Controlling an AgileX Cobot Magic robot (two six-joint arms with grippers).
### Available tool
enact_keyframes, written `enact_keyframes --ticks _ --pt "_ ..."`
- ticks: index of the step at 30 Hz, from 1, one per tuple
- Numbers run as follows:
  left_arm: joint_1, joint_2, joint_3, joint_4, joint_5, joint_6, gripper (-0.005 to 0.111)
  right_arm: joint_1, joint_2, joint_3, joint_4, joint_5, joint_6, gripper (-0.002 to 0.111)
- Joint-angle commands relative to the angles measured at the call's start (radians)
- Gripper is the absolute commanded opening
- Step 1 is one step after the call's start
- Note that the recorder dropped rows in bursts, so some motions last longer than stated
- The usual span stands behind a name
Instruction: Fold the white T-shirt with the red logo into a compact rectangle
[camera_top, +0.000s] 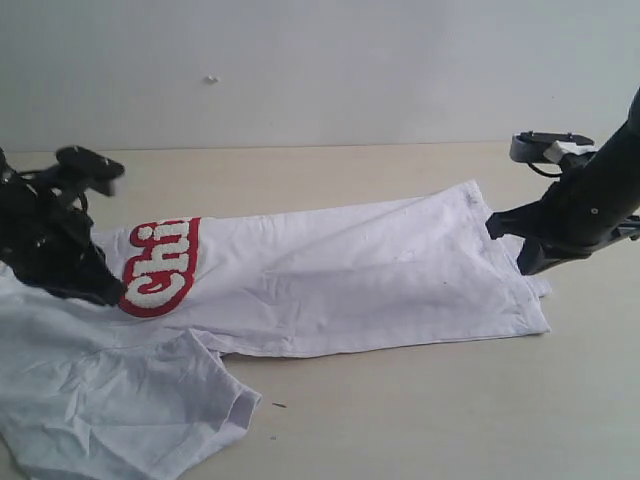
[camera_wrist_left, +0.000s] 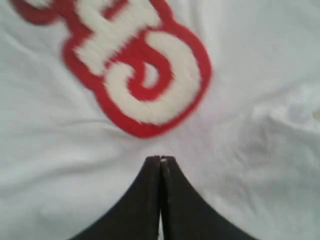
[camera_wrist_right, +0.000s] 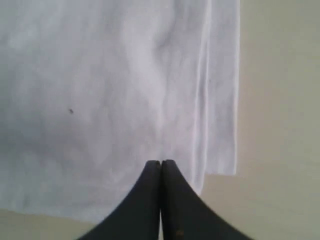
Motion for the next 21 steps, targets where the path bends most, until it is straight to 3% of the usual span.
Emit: enact_keyframes --ticks 1,3,6,9,14,21 --pt "0.056 -0.02 0.051 -0.014 -0.235 -0.124 0.0 0.041 -0.034 0.003 0.006 -0.136 -0.017 0.0" --pt "0.102 0.037 0.052 -0.014 -0.285 -0.159 0.0 0.056 0.008 -0.014 0.006 -0.187 -0.017 0.0" --pt "0.206 0.115 0.05 -0.057 -0.352 -0.184 0.0 0.059 0.139 -0.105 -0.013 -0.09 -0.02 0.0" --pt "0.246 0.142 0.048 -0.083 -0.361 -0.184 0.0 0.059 0.189 -0.125 -0.052 -0.054 -0.018 0.0" --pt "0.258 0.152 0.048 -0.135 -0.356 -0.182 0.0 0.059 0.218 -0.094 -0.204 0.077 0.112 0.0" --pt "0.252 0.159 0.048 -0.154 -0.249 -0.184 0.0 0.059 0.036 0.075 -0.204 0.008 0.128 0.0"
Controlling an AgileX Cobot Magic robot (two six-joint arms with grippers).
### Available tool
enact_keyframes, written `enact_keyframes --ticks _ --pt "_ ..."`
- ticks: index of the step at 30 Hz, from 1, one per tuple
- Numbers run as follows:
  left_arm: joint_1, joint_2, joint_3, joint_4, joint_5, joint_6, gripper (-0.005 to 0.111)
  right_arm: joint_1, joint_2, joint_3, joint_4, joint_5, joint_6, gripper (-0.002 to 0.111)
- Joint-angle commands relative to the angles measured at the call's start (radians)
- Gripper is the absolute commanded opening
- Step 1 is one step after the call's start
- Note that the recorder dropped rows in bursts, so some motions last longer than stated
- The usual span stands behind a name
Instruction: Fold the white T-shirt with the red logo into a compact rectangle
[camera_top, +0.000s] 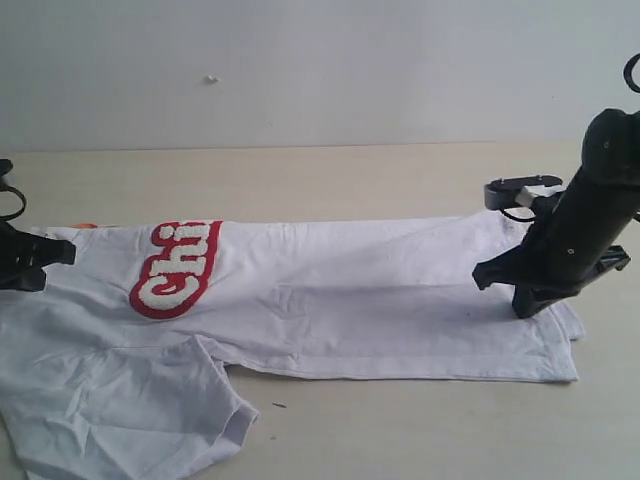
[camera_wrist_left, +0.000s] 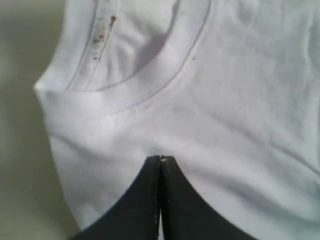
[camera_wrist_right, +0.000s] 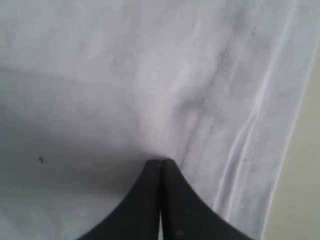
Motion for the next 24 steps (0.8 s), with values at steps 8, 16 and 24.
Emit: enact_keyframes --ticks 8,16,24 --pt "-0.009 0.03 0.009 0.076 0.157 -0.109 0.0 -0.002 -0.148 0.033 -0.055 -0.042 0.066 0.0" --pt "-0.049 -0.042 0.009 0.073 0.069 -0.092 0.0 -0.002 -0.085 0.025 -0.022 -0.265 0.068 0.005" --pt "-0.083 0.067 -0.031 0.096 0.019 -0.016 0.0 -0.002 0.093 -0.094 -0.052 -0.169 0.068 0.003"
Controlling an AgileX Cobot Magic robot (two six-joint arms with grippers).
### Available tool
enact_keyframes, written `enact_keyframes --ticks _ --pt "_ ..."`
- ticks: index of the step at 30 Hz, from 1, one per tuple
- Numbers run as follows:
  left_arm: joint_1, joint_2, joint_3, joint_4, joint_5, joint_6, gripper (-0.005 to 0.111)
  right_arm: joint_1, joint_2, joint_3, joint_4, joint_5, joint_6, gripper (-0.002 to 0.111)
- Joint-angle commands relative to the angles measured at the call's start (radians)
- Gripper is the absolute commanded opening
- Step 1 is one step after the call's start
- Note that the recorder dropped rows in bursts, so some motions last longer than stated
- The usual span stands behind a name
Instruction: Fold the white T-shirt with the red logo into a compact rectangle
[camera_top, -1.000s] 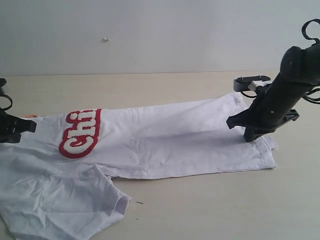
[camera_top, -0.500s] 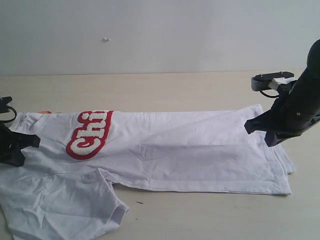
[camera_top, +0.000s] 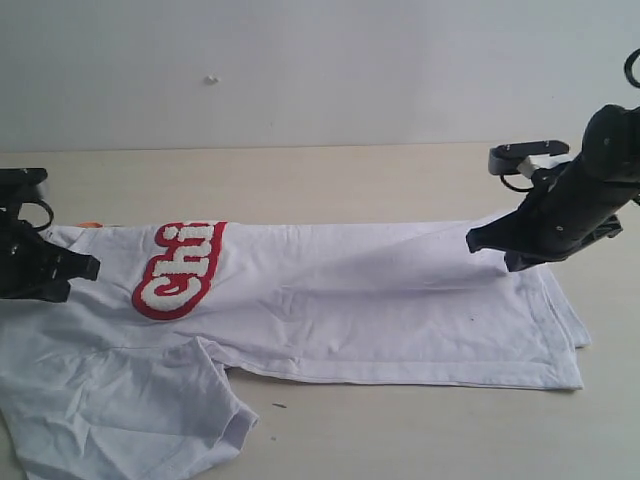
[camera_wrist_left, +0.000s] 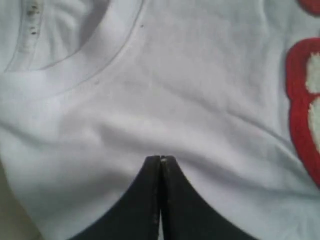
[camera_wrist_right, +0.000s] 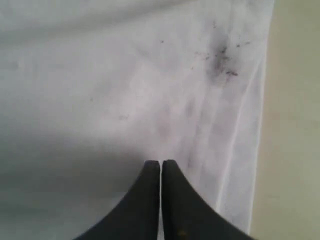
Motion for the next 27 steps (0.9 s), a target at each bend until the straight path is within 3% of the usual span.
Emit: enact_keyframes --ticks 1,9,12,18,23,27 --pt "-0.002 0.071 -0.038 0.028 -0.023 0.01 0.0 -0.002 0.083 -0.066 -0.04 0.078 -0.001 0.003" --pt "0.102 0.113 -0.044 0.011 0.022 -0.026 0.0 -0.011 0.095 -0.075 -0.155 0.112 0.072 0.0" --pt "0.107 0.081 -0.055 -0.046 0.065 0.002 0.0 -0.011 0.091 -0.075 -0.149 0.112 0.078 0.0" --pt "0.021 -0.073 -0.058 -0.254 0.118 0.251 0.0 -0.009 0.045 -0.075 -0.103 0.112 0.038 0.0" --pt "-0.093 -0.202 -0.058 -0.254 0.243 0.323 0.001 -0.009 -0.02 -0.077 -0.045 0.112 0.039 0.0" --pt "-0.219 -0.255 -0.058 -0.174 0.39 0.31 0.023 -0.009 -0.041 -0.077 0.032 0.119 -0.014 0.0"
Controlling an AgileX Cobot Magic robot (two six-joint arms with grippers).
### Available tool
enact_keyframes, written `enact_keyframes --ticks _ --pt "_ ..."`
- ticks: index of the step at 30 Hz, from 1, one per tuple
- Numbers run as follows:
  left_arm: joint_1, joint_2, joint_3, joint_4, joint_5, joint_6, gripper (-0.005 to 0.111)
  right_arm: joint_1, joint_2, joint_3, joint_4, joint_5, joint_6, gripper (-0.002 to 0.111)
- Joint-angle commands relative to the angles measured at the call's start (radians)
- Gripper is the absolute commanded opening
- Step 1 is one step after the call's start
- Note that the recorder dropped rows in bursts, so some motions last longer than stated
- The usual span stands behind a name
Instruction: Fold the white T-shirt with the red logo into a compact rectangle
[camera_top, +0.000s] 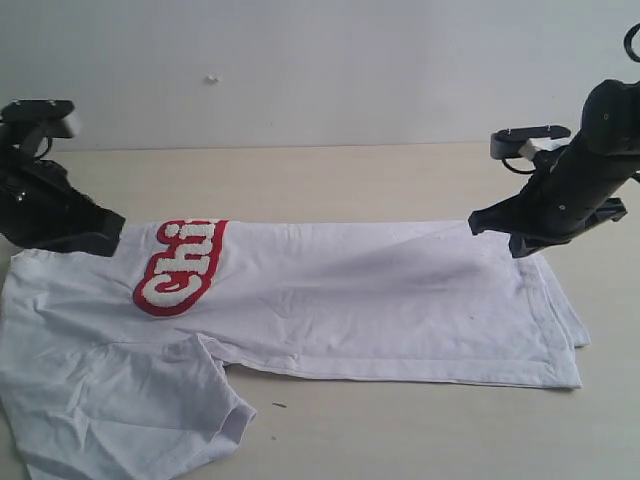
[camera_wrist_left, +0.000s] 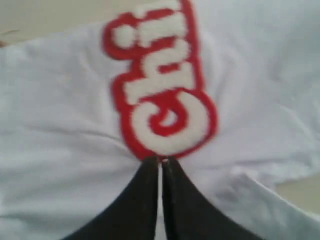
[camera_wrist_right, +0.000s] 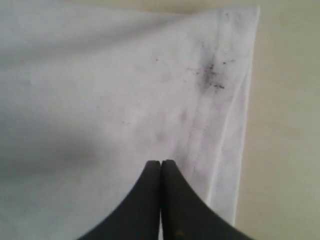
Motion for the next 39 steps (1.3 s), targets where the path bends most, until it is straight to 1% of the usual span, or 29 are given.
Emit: enact_keyframes --ticks 1,3,4,7,10,12,14,17,20,30,32,33,38,39 --pt "-0.143 -0.057 -0.004 0.082 0.152 -0.044 0.03 -0.006 -0.027 0.003 0.082 0.014 -0.062 0.0" --pt "-0.211 -0.065 -0.001 0.137 0.195 -0.096 0.041 -0.006 -0.027 0.003 0.102 0.019 -0.081 0.0" --pt "-0.251 -0.066 0.011 0.164 0.206 -0.125 0.043 -0.006 -0.027 0.003 0.117 0.019 -0.093 0.0" --pt "-0.379 -0.066 0.084 0.205 0.191 -0.176 0.043 -0.006 -0.021 0.003 0.156 0.019 -0.133 0.0" --pt "-0.486 -0.066 0.152 0.256 0.139 -0.268 0.044 -0.006 -0.01 0.003 0.176 0.019 -0.153 0.0" --pt "-0.536 -0.066 0.178 0.322 0.116 -0.33 0.046 -0.006 0.001 0.003 0.19 0.019 -0.16 0.0" --pt "-0.576 -0.066 0.204 0.343 0.096 -0.352 0.053 -0.006 0.01 0.003 0.194 0.021 -0.162 0.0" --pt "-0.612 -0.065 0.249 0.354 0.017 -0.352 0.06 -0.006 0.028 0.003 0.194 0.022 -0.162 0.0" --pt "-0.616 -0.042 0.268 0.377 -0.067 -0.352 0.061 -0.006 0.039 0.003 0.194 0.026 -0.174 0.0" --pt "-0.616 0.093 0.268 0.394 -0.061 -0.35 0.06 -0.006 0.063 0.003 0.194 0.041 -0.185 0.0" --pt "-0.616 0.1 0.266 0.394 -0.053 -0.354 0.055 -0.006 0.063 0.003 0.194 0.043 -0.184 0.0" --pt "-0.616 0.102 0.266 0.401 -0.042 -0.354 0.049 -0.006 0.063 0.003 0.194 0.043 -0.184 0.0" --pt "-0.616 0.103 0.264 0.448 0.058 -0.354 0.005 -0.006 0.063 0.003 0.194 0.043 -0.184 0.0" --pt "-0.616 0.103 0.259 0.461 0.078 -0.352 0.0 -0.006 0.063 0.003 0.197 0.043 -0.184 0.0"
